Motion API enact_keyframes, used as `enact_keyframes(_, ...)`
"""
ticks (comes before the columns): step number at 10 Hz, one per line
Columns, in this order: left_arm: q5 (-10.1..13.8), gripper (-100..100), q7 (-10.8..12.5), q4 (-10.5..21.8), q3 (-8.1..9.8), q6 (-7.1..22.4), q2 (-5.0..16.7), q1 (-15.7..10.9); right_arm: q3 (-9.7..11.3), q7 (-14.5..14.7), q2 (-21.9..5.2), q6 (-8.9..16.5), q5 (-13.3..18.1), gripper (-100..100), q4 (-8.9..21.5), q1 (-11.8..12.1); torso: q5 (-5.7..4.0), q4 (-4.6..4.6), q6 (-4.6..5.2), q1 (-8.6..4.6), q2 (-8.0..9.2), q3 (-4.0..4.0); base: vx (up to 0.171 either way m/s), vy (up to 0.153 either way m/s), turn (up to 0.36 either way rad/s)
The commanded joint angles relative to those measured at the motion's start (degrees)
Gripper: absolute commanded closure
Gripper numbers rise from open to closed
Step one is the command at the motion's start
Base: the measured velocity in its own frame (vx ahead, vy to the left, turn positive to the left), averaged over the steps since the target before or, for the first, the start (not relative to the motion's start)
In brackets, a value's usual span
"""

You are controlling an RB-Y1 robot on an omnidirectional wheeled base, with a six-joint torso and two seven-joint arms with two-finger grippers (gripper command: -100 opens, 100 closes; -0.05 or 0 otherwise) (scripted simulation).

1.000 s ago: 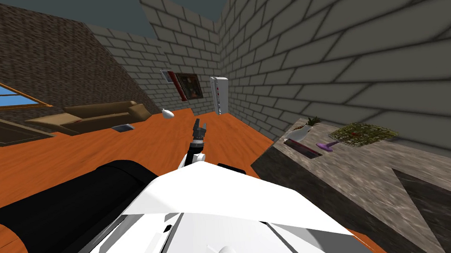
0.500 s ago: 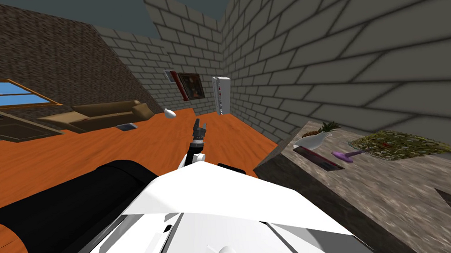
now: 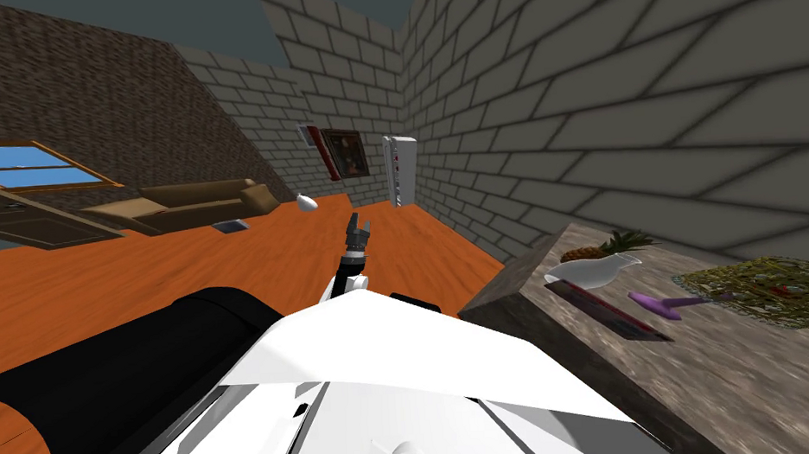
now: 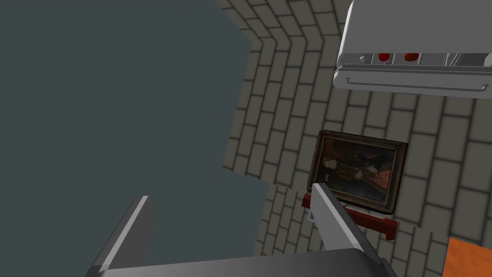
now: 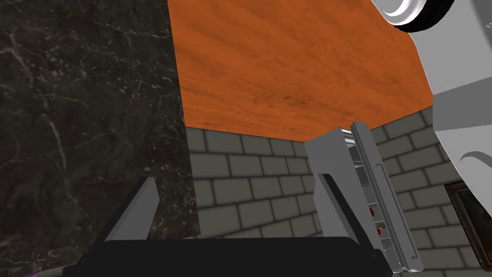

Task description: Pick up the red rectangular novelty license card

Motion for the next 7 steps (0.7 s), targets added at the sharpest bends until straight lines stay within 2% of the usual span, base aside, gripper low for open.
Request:
enact_keyframes(1, 0.0, 0, 0.0, 0.0, 0.00, 0.0, 0.0, 0.0, -0.1, 2.0, -1.6, -0.9, 0.7, -100, 2.9, 1.8, 0.00, 0.00, 0.00, 0.00, 0.00, 0.00, 0.144, 0.019, 0.068)
enact_keyframes(3, 0.0, 0, 0.0, 0.0, 0.00, 0.0, 0.0, 0.0, -0.1, 2.0, -1.6, -0.9, 0.7, -100, 4.5, 1.8, -0.02, -0.03, -0.01, -0.06, -0.18, -0.10, 0.104, 0.007, 0.035)
enact_keyframes(4, 0.0, 0, 0.0, 0.0, 0.00, 0.0, 0.0, 0.0, -0.3, 3.8, -3.1, -1.7, 1.3, -100, 7.6, 3.5, -0.01, 0.01, 0.00, -0.05, 0.03, 0.02, 0.149, 0.019, 0.094)
enact_keyframes(5, 0.0, 0, 0.0, 0.0, 0.00, 0.0, 0.0, 0.0, -0.5, 5.5, -4.6, -2.4, 2.0, -100, 10.3, 5.0, 0.00, -0.02, -0.03, -0.04, -0.16, -0.07, 0.280, 0.019, 0.146)
enact_keyframes(6, 0.0, 0, 0.0, 0.0, 0.00, 0.0, 0.0, 0.0, -0.5, 5.5, -4.6, -2.4, 2.0, -100, 10.5, 5.0, 0.00, -0.11, -0.05, -0.05, -0.57, -0.31, 0.238, -0.007, 0.064)
enact_keyframes(7, 0.0, 0, 0.0, 0.0, 0.01, 0.0, 0.0, 0.0, -0.5, 5.5, -4.6, -2.4, 2.0, -100, 10.5, 5.0, -0.01, -0.13, -0.02, -0.09, -0.57, -0.33, 0.103, -0.028, -0.010)
